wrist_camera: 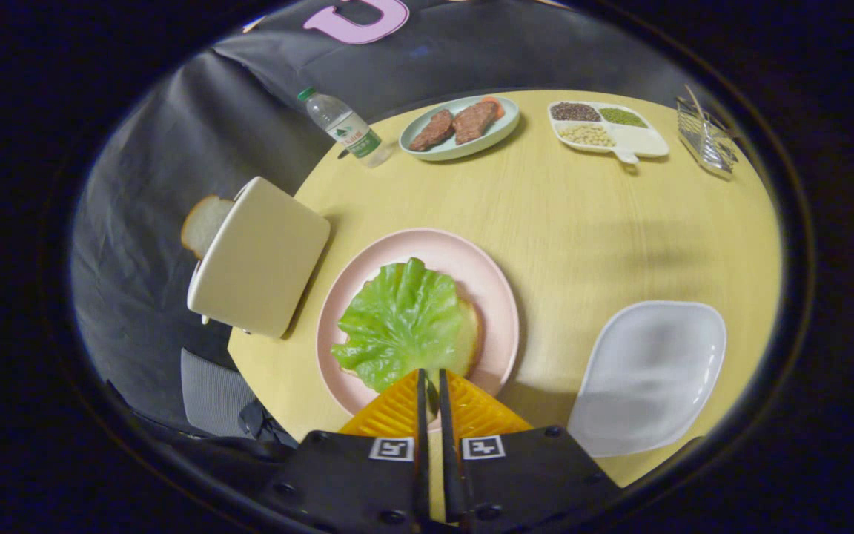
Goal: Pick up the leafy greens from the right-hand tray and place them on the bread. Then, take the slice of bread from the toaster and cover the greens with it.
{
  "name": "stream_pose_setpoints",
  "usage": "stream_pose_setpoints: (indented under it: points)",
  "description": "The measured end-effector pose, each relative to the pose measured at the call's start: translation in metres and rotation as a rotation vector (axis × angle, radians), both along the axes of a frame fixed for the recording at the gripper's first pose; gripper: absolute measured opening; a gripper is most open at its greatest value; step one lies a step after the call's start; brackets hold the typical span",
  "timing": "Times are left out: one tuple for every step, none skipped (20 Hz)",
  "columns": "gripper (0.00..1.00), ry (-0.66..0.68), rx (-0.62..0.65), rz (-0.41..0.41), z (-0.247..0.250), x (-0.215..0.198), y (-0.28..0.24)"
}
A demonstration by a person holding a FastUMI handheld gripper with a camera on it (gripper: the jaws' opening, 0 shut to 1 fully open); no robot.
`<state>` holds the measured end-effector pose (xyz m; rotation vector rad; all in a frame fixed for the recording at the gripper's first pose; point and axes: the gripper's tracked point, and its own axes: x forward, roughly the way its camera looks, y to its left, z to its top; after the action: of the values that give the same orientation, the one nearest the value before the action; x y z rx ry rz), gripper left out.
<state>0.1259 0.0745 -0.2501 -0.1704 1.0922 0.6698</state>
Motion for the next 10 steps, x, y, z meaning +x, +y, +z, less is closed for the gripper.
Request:
stream_pose_setpoints:
  points:
    - [0.33, -0.015, -0.009, 0.000, 0.004, 0.000, -0.005]
    - [0.46, -0.025, -0.005, 0.003, 0.008, 0.000, -0.006]
    - [0.64, -0.040, -0.003, -0.004, 0.011, -0.002, -0.006]
    - [0.82, -0.056, 0.000, -0.012, 0.017, -0.001, -0.007]
    - [1.00, -0.066, 0.009, -0.026, 0.019, 0.000, -0.007]
    - [1.00, -0.077, 0.020, -0.043, 0.025, 0.001, -0.005]
    - [1.00, -0.085, 0.033, -0.059, 0.029, 0.001, -0.004]
    - [1.00, -0.090, 0.046, -0.075, 0.034, 0.001, -0.003]
    - [1.00, -0.095, 0.059, -0.092, 0.039, 0.000, -0.002]
    - [1.00, -0.099, 0.069, -0.108, 0.043, 0.000, -0.001]
